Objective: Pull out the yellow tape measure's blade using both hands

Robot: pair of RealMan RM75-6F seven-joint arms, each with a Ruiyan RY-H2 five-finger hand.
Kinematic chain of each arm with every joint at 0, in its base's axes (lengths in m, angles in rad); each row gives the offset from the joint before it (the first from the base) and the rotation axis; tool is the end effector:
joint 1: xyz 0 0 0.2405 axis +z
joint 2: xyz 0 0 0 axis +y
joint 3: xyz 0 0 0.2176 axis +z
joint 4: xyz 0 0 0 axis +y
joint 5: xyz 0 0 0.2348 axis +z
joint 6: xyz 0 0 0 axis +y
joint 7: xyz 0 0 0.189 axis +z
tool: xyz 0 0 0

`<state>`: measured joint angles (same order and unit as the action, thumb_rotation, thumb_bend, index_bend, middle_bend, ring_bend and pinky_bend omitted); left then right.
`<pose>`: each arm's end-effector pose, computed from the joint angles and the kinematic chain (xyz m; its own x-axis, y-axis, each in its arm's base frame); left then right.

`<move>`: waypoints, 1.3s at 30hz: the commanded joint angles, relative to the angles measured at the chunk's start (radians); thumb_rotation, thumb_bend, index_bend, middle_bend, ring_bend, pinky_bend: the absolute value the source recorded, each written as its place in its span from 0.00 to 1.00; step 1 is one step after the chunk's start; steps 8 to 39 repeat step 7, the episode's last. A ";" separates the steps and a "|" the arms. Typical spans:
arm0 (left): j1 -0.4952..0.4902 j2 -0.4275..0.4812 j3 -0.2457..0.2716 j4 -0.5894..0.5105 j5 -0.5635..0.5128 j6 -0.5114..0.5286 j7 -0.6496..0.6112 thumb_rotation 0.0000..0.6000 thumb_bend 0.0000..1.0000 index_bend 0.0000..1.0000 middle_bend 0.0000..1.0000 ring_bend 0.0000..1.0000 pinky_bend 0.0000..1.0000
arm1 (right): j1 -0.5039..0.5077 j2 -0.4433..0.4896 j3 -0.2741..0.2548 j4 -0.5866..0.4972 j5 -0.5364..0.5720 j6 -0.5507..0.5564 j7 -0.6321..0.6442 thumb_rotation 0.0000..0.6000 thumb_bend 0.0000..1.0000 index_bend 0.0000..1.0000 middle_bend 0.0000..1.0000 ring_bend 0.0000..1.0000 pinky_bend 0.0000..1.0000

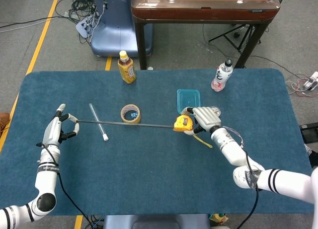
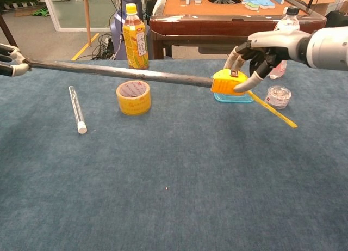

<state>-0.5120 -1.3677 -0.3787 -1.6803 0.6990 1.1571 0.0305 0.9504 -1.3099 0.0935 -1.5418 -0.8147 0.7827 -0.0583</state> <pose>-0.2056 0.3714 0.0501 -0.1987 0.0397 0.9792 0.9496 0.2550 0.1824 -0.1265 -0.4019 -0.0204 0.2725 -0.4539 0.8484 -0.9581 -0.2092 0.1957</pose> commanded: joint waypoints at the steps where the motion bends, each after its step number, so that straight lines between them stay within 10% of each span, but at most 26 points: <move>1: 0.022 0.013 0.013 -0.008 0.023 -0.001 -0.024 1.00 0.51 0.49 0.01 0.00 0.00 | -0.034 0.020 -0.007 -0.026 -0.025 0.018 0.009 1.00 0.61 0.67 0.64 0.54 0.42; 39: 0.038 0.019 0.019 -0.014 0.041 -0.001 -0.044 1.00 0.51 0.48 0.01 0.00 0.00 | -0.059 0.032 0.005 -0.032 -0.038 0.013 0.014 1.00 0.61 0.67 0.64 0.55 0.42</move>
